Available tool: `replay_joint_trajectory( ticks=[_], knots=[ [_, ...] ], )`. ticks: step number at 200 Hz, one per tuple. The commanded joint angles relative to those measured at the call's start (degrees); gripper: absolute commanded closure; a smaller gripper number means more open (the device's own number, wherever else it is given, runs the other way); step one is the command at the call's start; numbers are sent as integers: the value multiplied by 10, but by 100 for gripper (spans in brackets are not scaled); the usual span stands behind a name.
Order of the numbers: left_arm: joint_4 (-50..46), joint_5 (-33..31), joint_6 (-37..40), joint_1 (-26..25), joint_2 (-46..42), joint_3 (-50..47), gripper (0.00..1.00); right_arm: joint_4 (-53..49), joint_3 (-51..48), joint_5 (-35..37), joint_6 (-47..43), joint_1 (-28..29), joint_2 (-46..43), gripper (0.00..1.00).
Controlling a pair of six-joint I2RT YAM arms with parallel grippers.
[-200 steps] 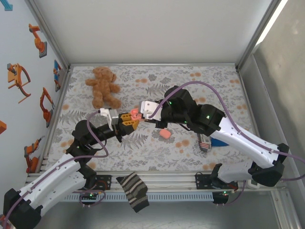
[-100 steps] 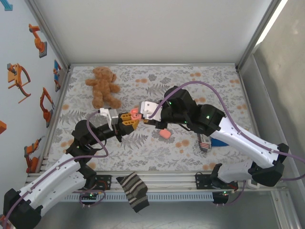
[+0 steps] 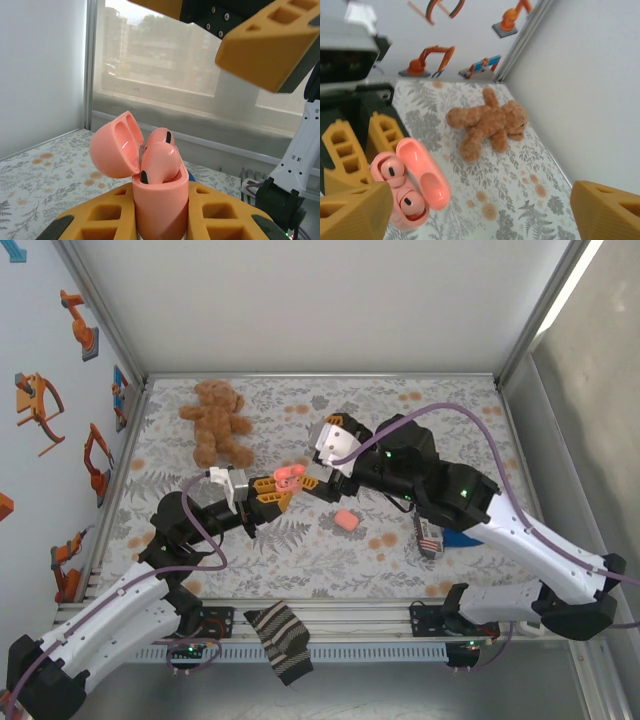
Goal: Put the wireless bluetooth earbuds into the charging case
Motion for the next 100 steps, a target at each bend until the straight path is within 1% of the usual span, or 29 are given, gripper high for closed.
replay_joint_trajectory(
  ticks=[1, 14, 37, 63, 83, 100],
  knots=[
    [31, 7, 3, -4, -9, 10, 94, 55, -24, 19, 68, -14, -29, 4],
    [34, 7, 2, -4, -11, 9, 95, 60, -35, 3, 100, -30, -37, 2],
    [40, 7, 0, -5, -9, 9, 95, 61, -45, -39, 173, -68, -46, 1],
    [52, 7, -3, -7, -4, 8, 94, 60, -51, -125, 265, -121, -47, 1],
    [61, 10, -7, -8, 2, 8, 95, 61, -51, -211, 355, -171, -41, 1],
    [68, 12, -9, -9, 5, 8, 94, 66, -53, -268, 405, -187, -36, 1]
  ],
)
